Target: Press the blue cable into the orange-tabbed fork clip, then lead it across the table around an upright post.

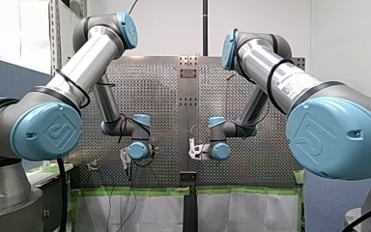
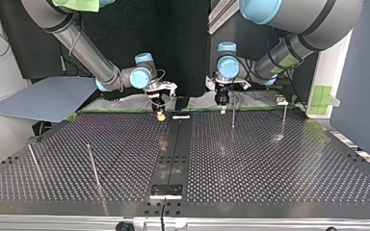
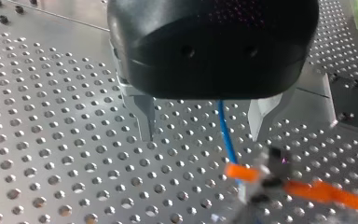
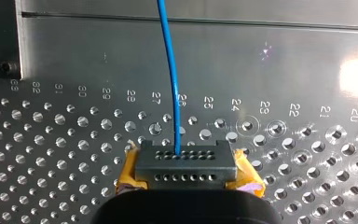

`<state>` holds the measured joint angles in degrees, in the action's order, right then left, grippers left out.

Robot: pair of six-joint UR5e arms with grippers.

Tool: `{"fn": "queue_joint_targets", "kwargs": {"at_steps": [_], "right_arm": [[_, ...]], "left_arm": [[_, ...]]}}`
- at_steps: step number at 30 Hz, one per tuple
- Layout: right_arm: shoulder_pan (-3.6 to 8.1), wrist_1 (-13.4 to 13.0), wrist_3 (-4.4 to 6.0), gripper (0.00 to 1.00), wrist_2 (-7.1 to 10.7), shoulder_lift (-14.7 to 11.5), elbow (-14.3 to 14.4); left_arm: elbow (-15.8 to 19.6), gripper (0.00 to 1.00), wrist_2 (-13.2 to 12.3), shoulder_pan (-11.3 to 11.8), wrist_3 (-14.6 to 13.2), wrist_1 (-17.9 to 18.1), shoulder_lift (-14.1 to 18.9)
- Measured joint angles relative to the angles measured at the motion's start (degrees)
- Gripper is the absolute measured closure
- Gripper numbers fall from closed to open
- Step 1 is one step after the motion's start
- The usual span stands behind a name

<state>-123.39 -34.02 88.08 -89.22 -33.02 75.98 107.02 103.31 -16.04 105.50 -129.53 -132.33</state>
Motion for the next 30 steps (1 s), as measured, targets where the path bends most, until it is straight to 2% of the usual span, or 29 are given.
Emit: {"fn": "queue_joint_targets", "kwargs": {"at_steps": [17,25,26,27,28,29,30], "right_arm": [[-0.08,0.03,0.0,1.0,0.0,0.0,0.01],[-0.12,0.09,0.0,1.0,0.01,0.01,0.01],[-0.13,0.12,0.0,1.0,0.02,0.0,0.01],[-0.15,0.14,0.0,1.0,0.04,0.0,0.01],[-0.16,0.15,0.0,1.0,0.05,0.01,0.01],[-0.17,0.15,0.0,1.0,0.06,0.0,0.01],[-0.21,0.16,0.0,1.0,0.06,0.01,0.01]], "left_arm": [[-1.26,0.0,0.04,0.65,-1.3,-0.99,-1.1],[-1.26,0.0,0.45,0.38,-3.49,-1.16,-1.05],[-1.26,0.19,0.65,0.34,-3.81,-1.17,-1.05],[-1.26,0.19,0.9,0.3,-4.14,-1.17,-1.05],[-1.26,0.31,1.3,0.25,-4.6,-1.17,-1.05],[-1.26,0.5,1.64,0.21,-4.93,-1.17,-1.05],[-1.25,0.5,2.0,0.18,-5.2,-1.17,-1.04]]}}
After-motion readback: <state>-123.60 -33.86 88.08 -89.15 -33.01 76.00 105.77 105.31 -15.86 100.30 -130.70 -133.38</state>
